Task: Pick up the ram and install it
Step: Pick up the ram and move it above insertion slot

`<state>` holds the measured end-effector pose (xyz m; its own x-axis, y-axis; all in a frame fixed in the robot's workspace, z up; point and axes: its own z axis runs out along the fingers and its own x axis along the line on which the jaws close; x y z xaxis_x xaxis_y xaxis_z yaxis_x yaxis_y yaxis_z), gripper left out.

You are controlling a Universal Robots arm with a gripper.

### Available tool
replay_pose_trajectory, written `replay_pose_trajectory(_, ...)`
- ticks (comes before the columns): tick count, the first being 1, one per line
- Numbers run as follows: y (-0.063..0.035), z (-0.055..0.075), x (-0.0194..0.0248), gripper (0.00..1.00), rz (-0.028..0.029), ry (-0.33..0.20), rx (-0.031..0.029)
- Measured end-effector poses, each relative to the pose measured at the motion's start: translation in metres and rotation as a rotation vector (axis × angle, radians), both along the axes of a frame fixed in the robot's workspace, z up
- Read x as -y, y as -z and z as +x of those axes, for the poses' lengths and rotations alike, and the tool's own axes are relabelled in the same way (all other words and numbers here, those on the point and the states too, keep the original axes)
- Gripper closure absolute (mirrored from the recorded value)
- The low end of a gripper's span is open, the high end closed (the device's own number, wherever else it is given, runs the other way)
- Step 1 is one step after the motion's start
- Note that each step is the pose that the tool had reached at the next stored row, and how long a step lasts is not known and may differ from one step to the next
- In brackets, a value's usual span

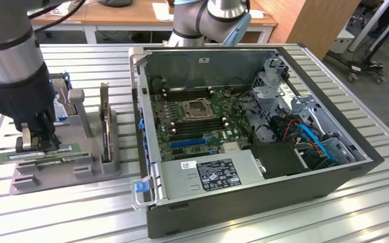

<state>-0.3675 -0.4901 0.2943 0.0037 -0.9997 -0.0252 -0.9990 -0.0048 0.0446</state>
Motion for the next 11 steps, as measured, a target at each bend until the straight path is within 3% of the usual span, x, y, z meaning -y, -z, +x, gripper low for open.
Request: replay_pose_trajectory(11, -0.0398, 0.0, 0.0, 0.89, 0.0, 0.0, 0.0)
